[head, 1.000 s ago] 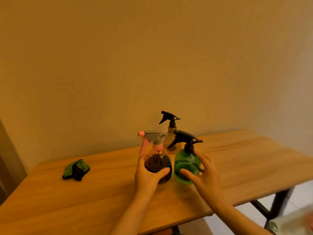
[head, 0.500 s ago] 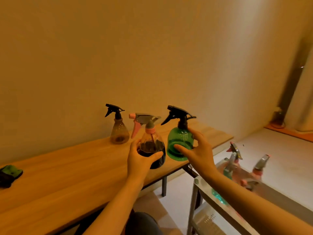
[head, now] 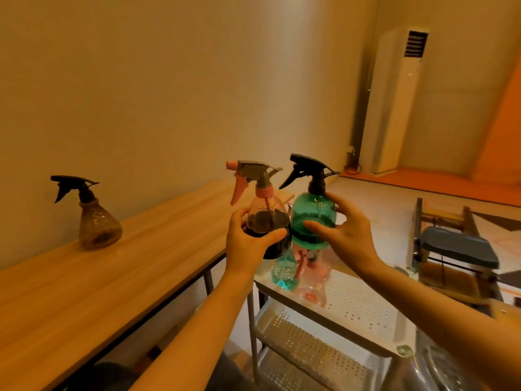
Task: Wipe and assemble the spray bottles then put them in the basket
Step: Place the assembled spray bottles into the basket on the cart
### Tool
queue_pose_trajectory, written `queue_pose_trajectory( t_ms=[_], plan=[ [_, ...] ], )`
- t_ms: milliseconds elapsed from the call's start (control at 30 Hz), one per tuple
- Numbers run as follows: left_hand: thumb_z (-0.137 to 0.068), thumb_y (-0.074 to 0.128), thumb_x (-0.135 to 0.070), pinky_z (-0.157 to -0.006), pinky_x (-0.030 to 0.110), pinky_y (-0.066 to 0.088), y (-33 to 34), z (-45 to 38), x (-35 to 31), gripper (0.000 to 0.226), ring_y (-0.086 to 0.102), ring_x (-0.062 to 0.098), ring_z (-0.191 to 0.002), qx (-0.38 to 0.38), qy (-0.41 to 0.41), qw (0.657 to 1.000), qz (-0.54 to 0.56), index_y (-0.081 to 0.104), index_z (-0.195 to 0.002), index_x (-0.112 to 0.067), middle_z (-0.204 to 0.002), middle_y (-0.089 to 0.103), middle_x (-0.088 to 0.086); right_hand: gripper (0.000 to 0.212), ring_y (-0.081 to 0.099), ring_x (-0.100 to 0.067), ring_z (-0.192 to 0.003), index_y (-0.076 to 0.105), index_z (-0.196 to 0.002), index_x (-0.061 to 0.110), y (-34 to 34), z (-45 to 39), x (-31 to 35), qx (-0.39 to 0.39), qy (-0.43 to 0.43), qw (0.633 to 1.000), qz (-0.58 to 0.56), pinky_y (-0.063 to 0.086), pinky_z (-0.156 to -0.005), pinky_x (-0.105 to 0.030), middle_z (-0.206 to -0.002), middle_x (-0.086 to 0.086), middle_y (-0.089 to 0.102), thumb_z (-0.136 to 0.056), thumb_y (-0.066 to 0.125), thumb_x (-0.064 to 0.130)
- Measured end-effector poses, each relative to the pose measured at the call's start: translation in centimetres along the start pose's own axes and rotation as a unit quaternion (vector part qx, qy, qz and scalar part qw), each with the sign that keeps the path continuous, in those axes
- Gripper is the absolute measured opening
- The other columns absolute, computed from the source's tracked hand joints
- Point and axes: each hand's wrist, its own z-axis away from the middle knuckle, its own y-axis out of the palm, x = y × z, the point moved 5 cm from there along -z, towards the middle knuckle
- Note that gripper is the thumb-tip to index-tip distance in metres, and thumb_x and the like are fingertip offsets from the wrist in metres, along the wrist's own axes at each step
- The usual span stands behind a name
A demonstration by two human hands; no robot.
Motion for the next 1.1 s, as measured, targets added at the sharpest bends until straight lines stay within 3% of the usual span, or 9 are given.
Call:
queue_pose_trajectory(
  t_ms=[200,367,667,1100],
  plan=[
    [-0.064,0.085,-0.018,-0.075,0.013,0.045,4.9,1.3,-0.2,0.074,0.055,0.016,-0.110,0.056,0.003,0.998,0.005,0.046,-0.126,-0.023,-0.122,0.057,-0.002,0.069,0.053,-0.017,-0.110,0.054,-0.129,0.016,-5.8,0.9,-4.1,-0.055,0.027,0.996,0.064,0.053,-0.089,-0.039,-0.122,-0.004,0.059,-0.069,0.081,0.034],
    [-0.063,0.086,-0.018,-0.075,0.014,0.042,6.6,1.7,0.4,0.072,0.054,0.013,-0.109,0.071,-0.003,0.997,0.012,0.047,-0.123,-0.029,-0.122,0.057,-0.006,0.066,0.053,-0.021,-0.107,0.053,-0.128,0.011,-7.3,2.1,-9.7,-0.065,0.070,0.988,0.120,0.052,-0.087,-0.037,-0.120,-0.011,0.057,-0.070,0.082,0.024],
    [-0.064,0.085,-0.015,-0.077,0.015,0.045,6.7,1.4,2.1,0.071,0.055,0.005,-0.104,0.070,-0.021,0.997,0.011,0.048,-0.123,-0.030,-0.115,0.058,-0.014,0.063,0.054,-0.022,-0.106,0.053,-0.125,0.013,-4.4,4.3,-18.4,-0.019,0.153,0.979,0.134,0.052,-0.088,-0.042,-0.115,-0.007,0.057,-0.070,0.082,0.021],
    [-0.063,0.086,-0.019,-0.086,0.020,0.047,5.5,0.9,3.3,0.073,0.055,0.008,-0.112,0.065,-0.029,0.997,0.007,0.047,-0.124,-0.034,-0.121,0.059,-0.011,0.067,0.045,-0.020,-0.110,0.048,-0.126,0.009,-1.0,5.2,-22.2,0.040,0.171,0.968,0.176,0.042,-0.095,-0.035,-0.119,-0.009,0.051,-0.068,0.083,0.014]
  ],
)
